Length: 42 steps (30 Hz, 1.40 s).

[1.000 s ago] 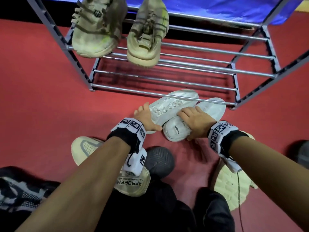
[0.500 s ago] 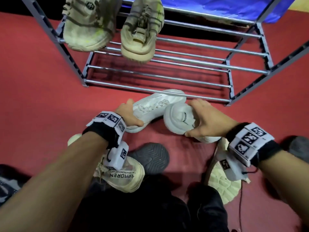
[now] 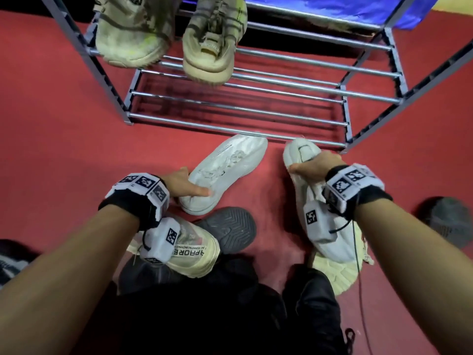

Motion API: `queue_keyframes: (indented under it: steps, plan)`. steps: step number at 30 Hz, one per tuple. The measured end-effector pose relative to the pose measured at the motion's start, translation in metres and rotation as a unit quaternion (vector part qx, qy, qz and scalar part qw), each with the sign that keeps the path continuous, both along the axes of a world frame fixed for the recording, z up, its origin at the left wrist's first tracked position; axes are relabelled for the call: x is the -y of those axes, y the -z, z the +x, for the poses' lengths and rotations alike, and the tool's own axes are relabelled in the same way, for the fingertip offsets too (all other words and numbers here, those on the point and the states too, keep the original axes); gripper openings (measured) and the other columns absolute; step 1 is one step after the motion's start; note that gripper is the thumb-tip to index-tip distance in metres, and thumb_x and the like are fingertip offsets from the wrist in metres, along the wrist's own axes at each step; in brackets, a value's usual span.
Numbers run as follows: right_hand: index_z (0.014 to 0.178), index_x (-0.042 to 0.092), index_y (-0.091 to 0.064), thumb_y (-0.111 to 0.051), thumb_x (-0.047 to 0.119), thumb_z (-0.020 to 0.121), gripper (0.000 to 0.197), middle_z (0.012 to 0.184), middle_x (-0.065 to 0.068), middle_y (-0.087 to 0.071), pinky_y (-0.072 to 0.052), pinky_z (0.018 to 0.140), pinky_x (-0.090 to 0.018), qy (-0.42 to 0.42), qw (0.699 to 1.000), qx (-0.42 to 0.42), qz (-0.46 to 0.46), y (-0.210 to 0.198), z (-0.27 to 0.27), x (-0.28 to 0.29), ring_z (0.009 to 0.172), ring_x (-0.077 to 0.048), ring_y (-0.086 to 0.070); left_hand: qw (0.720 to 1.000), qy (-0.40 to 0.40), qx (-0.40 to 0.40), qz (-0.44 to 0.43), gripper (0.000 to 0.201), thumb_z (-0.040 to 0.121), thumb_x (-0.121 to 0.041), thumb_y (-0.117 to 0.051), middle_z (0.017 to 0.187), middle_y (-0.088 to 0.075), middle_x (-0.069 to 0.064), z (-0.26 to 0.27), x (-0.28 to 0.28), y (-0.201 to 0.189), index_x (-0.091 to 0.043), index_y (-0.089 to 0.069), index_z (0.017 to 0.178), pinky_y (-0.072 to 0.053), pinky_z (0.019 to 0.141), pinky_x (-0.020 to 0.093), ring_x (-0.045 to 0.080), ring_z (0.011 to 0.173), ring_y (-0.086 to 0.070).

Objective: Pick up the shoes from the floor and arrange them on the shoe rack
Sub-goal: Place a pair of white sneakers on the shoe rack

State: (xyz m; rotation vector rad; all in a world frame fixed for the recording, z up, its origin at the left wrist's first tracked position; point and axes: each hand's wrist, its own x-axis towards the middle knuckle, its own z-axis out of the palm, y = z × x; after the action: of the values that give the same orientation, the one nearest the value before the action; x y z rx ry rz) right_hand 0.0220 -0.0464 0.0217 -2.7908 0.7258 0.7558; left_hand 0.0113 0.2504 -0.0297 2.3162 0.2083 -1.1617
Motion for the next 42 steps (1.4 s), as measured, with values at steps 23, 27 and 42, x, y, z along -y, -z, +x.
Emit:
queue_keyframes:
  steps: [23,27,42]
  plan:
    - [0.088,0.008,-0.052,-0.043,0.014,0.095,0.013,0.064,-0.007,-0.056,-0.034,0.037,-0.013,0.107,0.973,-0.075,0.192,0.029,-0.037,0.03,0.044,-0.012,-0.049,0.939,-0.151,-0.157,-0.266,0.069,0.066,-0.041,-0.074,0.098,-0.072,0.013,-0.013,-0.003,-0.039,0.0,-0.057,0.118,-0.057,0.072,0.027,0.017,0.077,-0.072]
    - [0.128,0.001,-0.042,-0.047,0.007,0.093,0.036,0.07,-0.01,-0.052,-0.032,0.029,-0.009,0.092,0.968,-0.093,0.215,0.013,-0.038,0.015,0.024,-0.01,-0.048,0.924,-0.15,-0.179,-0.303,0.098,0.018,-0.05,-0.093,0.098,-0.072,0.015,-0.009,-0.025,-0.054,-0.005,-0.068,0.102,-0.055,0.078,0.032,0.021,0.076,-0.072]
    - [0.112,0.005,-0.052,-0.04,0.026,0.1,0.027,0.083,-0.008,-0.056,-0.044,0.061,-0.028,0.036,0.957,0.008,0.288,-0.045,-0.047,-0.02,0.071,-0.023,-0.052,0.994,0.036,-0.049,-0.09,0.115,0.045,-0.05,-0.088,0.096,-0.069,0.009,-0.017,-0.022,-0.161,-0.007,-0.035,0.137,-0.058,0.058,0.028,0.016,0.069,-0.071]
